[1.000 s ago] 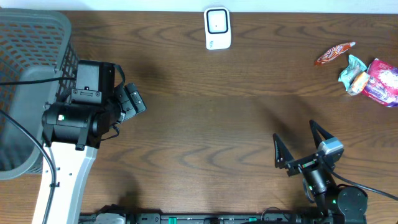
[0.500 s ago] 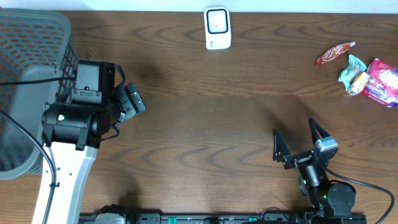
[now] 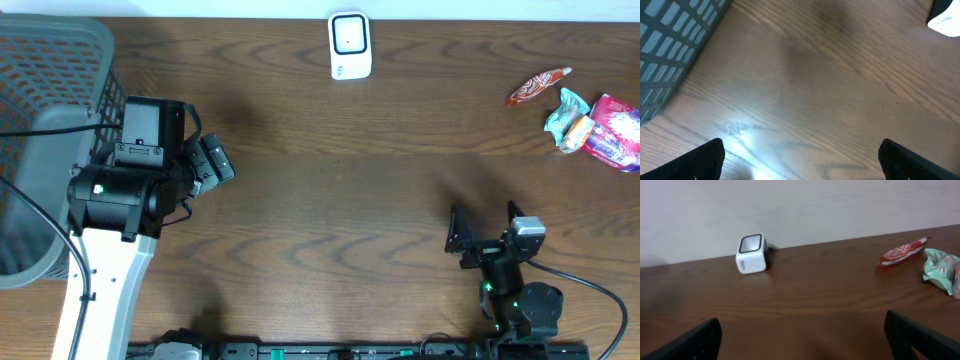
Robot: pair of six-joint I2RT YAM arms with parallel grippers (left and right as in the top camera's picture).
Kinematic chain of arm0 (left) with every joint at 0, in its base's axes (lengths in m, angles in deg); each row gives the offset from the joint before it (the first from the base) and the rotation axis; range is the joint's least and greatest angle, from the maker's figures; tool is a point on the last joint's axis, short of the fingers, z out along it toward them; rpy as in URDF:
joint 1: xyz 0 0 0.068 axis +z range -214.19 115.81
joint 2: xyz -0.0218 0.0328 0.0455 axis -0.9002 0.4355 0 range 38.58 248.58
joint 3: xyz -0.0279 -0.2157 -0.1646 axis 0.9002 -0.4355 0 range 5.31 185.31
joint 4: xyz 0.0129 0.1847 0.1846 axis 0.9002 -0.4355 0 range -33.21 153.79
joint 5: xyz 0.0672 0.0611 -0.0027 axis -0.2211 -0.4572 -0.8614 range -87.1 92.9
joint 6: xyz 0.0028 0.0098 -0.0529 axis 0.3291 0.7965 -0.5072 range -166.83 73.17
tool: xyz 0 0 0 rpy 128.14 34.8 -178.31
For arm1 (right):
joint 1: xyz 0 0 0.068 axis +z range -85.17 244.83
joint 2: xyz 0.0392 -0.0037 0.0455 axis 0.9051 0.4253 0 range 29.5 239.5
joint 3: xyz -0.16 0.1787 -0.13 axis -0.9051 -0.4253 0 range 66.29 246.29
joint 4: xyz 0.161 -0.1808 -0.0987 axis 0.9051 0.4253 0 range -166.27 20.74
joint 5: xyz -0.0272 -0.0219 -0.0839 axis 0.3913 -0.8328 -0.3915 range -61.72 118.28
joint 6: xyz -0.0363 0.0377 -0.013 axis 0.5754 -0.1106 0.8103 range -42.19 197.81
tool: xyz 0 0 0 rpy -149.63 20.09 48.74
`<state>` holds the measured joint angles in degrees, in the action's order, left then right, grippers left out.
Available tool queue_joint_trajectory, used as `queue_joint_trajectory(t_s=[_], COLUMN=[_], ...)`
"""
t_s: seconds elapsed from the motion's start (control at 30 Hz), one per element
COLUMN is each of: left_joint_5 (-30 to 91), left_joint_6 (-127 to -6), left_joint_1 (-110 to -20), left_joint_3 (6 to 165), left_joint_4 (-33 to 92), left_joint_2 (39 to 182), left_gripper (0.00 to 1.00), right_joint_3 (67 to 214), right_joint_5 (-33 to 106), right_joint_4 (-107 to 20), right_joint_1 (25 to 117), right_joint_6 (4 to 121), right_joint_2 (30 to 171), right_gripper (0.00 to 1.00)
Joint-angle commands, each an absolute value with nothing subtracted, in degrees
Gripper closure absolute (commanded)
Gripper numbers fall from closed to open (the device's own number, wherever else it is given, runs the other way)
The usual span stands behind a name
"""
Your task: Scan the item barcode
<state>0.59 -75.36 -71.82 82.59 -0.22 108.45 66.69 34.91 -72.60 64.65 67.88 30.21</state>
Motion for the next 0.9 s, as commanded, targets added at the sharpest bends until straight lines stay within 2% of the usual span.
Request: queue_joint_trajectory(t_s=[0.0,0.37,0.87], left_joint_5=[-0.17,-0.15,-0.15], left_joint_6=[-75.65,-75.65,-75.65], left_joint_1=[-71.61,-71.58,-71.58], left_joint_3=[83.18,83.18,83.18], left_joint_4=[-0.24,-0.24,-0.24], left_joint_2=[108.14,108.14,108.14], left_gripper=[0.02,0.02,0.02], right_joint_3=[66.58,66.58,66.58], right_joint_5=[32.68,32.66,32.53], right_joint_4=[-72.12,-71.95,-71.90], right_joint_1=[64.93,64.93,64.93], right_joint_6=[69.89,77.91,77.49], right_joint_2=[29.80,29.82,29.82], right_gripper=[0.01,0.00,0.01])
